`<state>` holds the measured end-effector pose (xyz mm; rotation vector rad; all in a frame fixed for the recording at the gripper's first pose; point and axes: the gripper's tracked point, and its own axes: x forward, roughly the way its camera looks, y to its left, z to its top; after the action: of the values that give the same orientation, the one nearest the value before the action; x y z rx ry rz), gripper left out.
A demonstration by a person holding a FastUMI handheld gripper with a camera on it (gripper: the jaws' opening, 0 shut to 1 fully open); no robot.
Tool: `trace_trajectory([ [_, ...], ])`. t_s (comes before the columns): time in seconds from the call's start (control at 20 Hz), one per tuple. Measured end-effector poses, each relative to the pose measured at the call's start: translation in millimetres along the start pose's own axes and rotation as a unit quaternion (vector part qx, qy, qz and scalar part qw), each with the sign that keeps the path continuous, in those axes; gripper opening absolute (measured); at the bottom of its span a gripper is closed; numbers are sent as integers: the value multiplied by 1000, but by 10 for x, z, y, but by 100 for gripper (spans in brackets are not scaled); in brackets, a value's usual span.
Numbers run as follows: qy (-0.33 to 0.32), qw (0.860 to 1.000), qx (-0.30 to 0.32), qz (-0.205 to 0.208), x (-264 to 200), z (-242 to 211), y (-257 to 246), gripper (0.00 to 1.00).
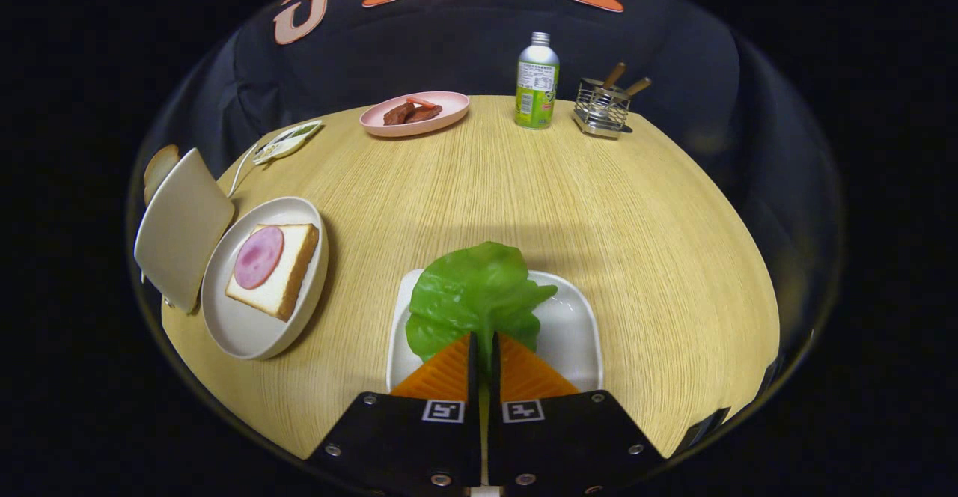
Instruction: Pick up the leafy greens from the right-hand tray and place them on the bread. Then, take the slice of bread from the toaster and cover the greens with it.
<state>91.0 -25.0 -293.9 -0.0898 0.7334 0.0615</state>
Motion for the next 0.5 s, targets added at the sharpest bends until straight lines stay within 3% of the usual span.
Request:
trace_trajectory([
  [0.5,-39,999,-10,2,-381,337,184,1],
])
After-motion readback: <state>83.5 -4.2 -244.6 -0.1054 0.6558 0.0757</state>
